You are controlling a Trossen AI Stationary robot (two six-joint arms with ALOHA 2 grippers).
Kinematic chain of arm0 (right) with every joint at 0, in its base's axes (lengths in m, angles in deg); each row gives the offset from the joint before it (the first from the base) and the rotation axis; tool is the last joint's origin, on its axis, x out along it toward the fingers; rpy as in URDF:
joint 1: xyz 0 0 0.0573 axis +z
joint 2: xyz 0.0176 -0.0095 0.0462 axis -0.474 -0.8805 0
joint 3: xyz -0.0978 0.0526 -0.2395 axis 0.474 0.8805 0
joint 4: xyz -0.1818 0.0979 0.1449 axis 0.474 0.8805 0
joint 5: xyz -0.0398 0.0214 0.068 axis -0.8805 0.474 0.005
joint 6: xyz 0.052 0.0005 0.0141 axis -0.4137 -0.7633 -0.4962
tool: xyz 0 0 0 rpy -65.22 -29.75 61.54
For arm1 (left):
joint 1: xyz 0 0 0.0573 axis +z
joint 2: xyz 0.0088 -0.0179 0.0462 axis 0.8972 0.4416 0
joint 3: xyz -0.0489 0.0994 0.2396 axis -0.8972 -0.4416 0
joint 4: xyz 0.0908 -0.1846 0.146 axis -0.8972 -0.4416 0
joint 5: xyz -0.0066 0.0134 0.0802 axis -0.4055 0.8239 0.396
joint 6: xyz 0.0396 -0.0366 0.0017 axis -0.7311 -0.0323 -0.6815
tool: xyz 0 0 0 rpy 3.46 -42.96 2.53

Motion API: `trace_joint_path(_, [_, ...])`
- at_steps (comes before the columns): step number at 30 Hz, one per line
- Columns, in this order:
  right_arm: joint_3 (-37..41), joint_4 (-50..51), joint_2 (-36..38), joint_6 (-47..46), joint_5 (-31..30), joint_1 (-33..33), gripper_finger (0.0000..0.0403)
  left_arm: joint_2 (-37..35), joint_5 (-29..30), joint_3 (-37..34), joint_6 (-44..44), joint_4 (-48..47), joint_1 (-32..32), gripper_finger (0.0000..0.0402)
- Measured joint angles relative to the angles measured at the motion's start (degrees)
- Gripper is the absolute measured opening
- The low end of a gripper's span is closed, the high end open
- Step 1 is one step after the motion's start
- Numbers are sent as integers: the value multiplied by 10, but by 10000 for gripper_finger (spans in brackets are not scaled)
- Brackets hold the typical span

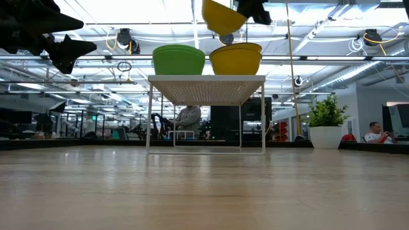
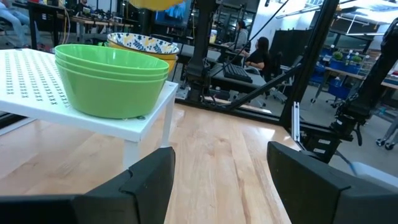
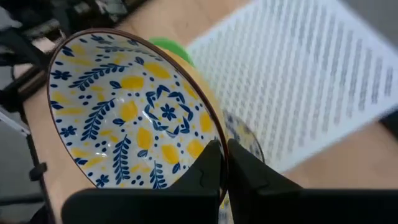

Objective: Pick & Place Mini bowls
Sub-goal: Stack the white bowl on the shelf

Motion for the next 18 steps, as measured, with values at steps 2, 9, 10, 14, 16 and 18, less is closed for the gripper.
trace_joint_path(2, [0,20,-6,-11,18,-9,0,0,0,0,0,0,0,255])
trace_joint_path(9, [0,51,-17,-38,45,-38,0,0,0,0,0,0,0,255])
trace_joint_path(10, [0,61,-17,-40,49,-41,0,0,0,0,0,0,0,255])
trace_joint_path(14, [0,92,-18,-48,64,-49,0,0,0,0,0,0,0,255])
trace_joint_path(16, [0,103,-20,-50,68,-52,0,0,0,0,0,0,0,255])
trace_joint_path(18, [0,109,-21,-60,74,-56,0,0,0,0,0,0,0,255])
